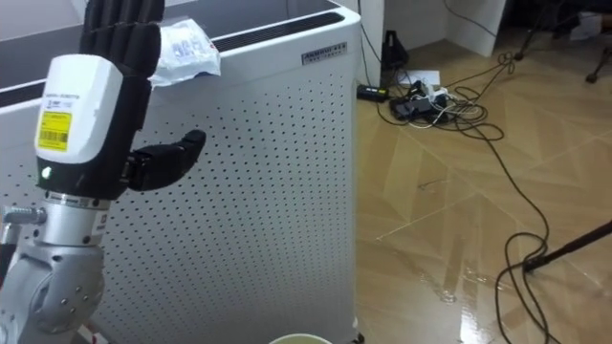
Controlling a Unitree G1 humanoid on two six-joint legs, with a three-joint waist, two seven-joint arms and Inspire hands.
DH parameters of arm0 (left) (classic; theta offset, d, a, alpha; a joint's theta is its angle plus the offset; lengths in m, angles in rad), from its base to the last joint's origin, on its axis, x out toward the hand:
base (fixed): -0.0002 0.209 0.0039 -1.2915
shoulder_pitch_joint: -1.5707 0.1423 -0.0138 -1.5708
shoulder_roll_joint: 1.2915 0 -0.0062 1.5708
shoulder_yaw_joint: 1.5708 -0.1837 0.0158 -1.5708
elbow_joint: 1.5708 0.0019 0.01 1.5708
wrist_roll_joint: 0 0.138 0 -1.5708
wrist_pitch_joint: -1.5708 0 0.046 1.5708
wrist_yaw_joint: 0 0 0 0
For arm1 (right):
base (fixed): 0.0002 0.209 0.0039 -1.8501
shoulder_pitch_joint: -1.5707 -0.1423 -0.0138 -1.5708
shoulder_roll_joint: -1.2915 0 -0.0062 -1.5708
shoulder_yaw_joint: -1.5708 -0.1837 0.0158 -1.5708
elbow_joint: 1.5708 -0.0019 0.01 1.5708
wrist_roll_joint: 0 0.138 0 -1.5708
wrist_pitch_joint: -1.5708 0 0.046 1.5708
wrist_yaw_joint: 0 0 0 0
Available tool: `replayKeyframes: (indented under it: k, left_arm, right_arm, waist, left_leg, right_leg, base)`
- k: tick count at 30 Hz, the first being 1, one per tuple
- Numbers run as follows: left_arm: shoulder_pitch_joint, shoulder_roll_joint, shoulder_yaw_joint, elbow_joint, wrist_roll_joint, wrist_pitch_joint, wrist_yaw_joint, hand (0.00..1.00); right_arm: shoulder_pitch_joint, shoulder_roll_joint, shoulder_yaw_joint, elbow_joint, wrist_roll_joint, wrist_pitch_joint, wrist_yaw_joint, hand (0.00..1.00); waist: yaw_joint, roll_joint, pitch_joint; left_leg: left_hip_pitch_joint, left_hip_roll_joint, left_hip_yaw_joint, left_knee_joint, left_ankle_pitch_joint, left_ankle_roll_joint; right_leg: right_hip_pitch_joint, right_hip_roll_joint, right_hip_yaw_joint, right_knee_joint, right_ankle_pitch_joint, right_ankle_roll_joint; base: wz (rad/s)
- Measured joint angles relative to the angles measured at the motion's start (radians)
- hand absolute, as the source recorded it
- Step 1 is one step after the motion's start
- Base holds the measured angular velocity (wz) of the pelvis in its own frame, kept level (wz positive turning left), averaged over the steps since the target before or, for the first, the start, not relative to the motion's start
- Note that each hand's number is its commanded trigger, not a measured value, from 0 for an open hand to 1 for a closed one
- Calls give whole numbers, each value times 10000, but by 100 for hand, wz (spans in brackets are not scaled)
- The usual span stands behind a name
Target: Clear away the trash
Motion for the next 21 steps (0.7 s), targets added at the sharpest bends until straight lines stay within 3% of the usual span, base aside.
replayKeyframes:
  k: [3, 8, 21]
  left_arm:
    - [-185, 295, 308, 514, -29, 38, -127, 0]
    - [-601, 393, 666, 1008, -253, 308, -360, 0]
    - [-813, 563, 653, 965, -431, 328, -964, 0]
  right_arm:
    - [-2, -183, -41, -65, 1, 0, 0, 100]
    - [-4, -302, -76, -65, 8, 27, 2, 100]
    - [-4, -320, -70, -75, 7, 242, 21, 100]
  waist:
    - [43, 117, 1]
    - [123, 179, 14]
    - [205, 197, 7]
  left_leg:
    - [19, 4, 22, -9, 1, -1]
    - [4, 0, 20, -11, -5, -5]
    - [6, -2, 14, -24, -4, -7]
  right_leg:
    - [1, 4, 19, -2, 0, 0]
    - [6, 5, 21, -24, 0, -1]
    - [3, 4, 20, -17, 0, -1]
  base:
    - [0]
    - [0]
    - [0]
